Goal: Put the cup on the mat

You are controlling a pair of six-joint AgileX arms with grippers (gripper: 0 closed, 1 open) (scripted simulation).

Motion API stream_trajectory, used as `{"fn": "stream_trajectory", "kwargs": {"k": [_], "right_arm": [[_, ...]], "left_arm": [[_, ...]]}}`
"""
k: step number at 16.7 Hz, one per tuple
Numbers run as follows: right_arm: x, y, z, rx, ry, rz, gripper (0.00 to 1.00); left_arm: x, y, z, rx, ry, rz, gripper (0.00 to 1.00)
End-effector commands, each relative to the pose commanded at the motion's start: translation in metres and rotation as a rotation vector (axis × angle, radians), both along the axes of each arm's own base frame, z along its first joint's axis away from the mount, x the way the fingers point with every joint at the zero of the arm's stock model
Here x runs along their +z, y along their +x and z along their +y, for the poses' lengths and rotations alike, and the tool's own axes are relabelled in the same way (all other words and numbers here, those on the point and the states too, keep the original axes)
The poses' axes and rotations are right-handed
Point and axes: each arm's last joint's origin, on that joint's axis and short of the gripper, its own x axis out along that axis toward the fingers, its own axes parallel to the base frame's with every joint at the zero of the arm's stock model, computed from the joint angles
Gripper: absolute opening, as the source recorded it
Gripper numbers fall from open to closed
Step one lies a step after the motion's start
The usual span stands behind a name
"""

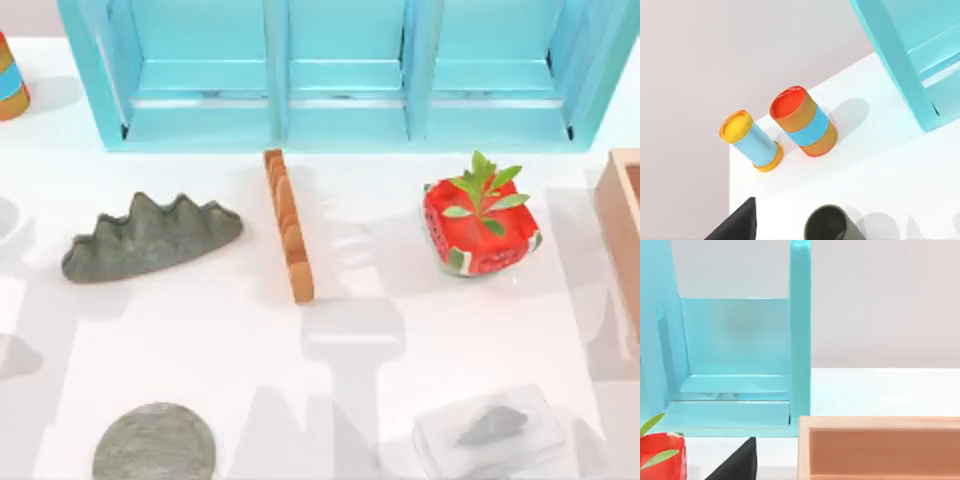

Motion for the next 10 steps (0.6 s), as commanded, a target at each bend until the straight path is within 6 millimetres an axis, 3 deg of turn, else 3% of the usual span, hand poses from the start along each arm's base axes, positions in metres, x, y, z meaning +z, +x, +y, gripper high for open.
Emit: {"fn": "stream_trajectory", "kwargs": {"k": [3, 5, 7, 10], "right_arm": [[0.0, 0.0, 0.0, 0.0, 0.0, 0.0, 1.0], [0.0, 0.0, 0.0, 0.0, 0.0, 0.0, 1.0], [0.0, 0.0, 0.0, 0.0, 0.0, 0.0, 1.0], [0.0, 0.0, 0.0, 0.0, 0.0, 0.0, 1.0]], "left_arm": [[0.04, 0.053, 0.004, -0.084, 0.244, 0.195, 1.0], [0.052, 0.095, 0.009, -0.165, 0.391, 0.344, 1.0], [0.051, 0.136, 0.016, -0.263, 0.512, 0.5, 1.0], [0.035, 0.189, 0.032, -0.431, 0.635, 0.718, 1.0]]}}
